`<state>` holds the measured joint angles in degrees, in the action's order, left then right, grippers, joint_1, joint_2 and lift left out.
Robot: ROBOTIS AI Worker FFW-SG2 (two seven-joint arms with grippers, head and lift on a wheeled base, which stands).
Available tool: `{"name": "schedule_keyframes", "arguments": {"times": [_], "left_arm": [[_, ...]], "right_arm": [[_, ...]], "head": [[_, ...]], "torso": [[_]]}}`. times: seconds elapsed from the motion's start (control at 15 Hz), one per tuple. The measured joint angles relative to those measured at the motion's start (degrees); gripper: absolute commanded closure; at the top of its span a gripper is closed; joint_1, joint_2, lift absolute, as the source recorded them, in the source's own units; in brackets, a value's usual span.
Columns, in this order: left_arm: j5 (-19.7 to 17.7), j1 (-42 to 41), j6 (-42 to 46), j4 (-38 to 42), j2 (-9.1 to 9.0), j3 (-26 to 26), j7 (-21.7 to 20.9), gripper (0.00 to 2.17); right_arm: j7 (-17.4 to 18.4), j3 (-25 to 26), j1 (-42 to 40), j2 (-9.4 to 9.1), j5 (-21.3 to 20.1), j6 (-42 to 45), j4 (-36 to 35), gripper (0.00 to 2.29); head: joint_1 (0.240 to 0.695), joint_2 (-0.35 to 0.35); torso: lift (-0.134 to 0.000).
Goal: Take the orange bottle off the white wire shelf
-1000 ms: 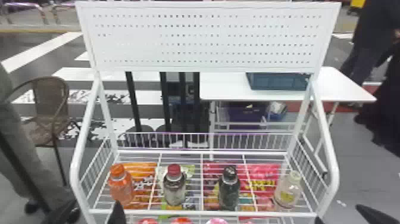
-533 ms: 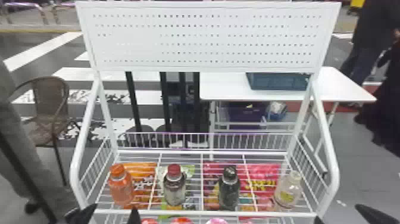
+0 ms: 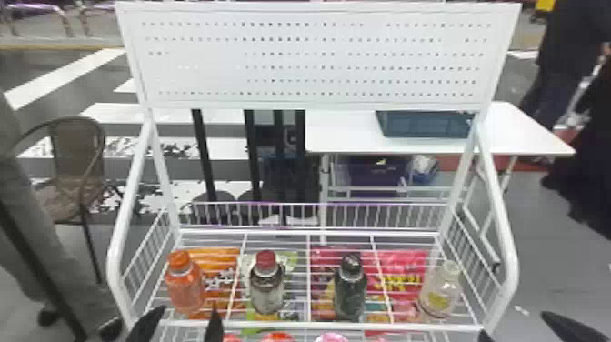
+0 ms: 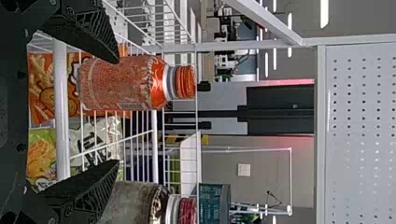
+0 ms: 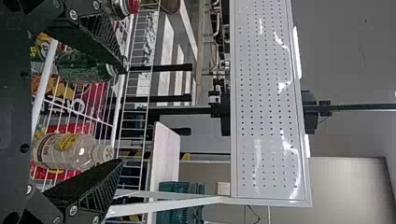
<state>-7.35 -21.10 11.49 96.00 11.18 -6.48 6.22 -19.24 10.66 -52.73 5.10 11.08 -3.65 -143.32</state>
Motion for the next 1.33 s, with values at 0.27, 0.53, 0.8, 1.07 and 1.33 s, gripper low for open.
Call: {"name": "schedule_keyframes", "arguments": {"times": [0.27, 0.53, 0.8, 1.07, 1.33], "left_arm": [[-1.5, 6.4, 0.1, -7.1, 0.07, -0.3, 0.2, 0.15], [-2.4, 9.6, 0.0, -9.6, 0.79, -0.2, 1.4, 0.15], [-4.1, 13.3, -0.7, -13.6, 1.29, -0.8, 0.9, 0.15], [-6.0, 16.6, -0.9, -17.7, 1.29, -2.1, 0.4, 0.37], [-7.0, 16.6, -0.8, -17.3, 1.69, -2.5, 1.2, 1.06]], "right_arm": [[-0.6, 0.0, -0.5, 0.03, 0.1, 0.1, -0.3, 0.16], [-0.5, -0.1, -0.7, -0.01, 0.0, 0.3, -0.4, 0.16], [-0.5, -0.8, -0.6, -0.06, -0.9, 0.4, -0.4, 0.16], [-0.5, -0.7, -0.7, 0.22, -1.0, 0.4, -0.4, 0.16], [-0.2, -0.8, -0.2, 0.53, -1.0, 0.2, 0.0, 0.16]], "head": [[0.499, 0.0], [0.499, 0.0], [0.499, 0.0], [0.499, 0.0], [0.499, 0.0]], "torso": [[0.0], [0.0], [0.0], [0.0], [0.0]]}}
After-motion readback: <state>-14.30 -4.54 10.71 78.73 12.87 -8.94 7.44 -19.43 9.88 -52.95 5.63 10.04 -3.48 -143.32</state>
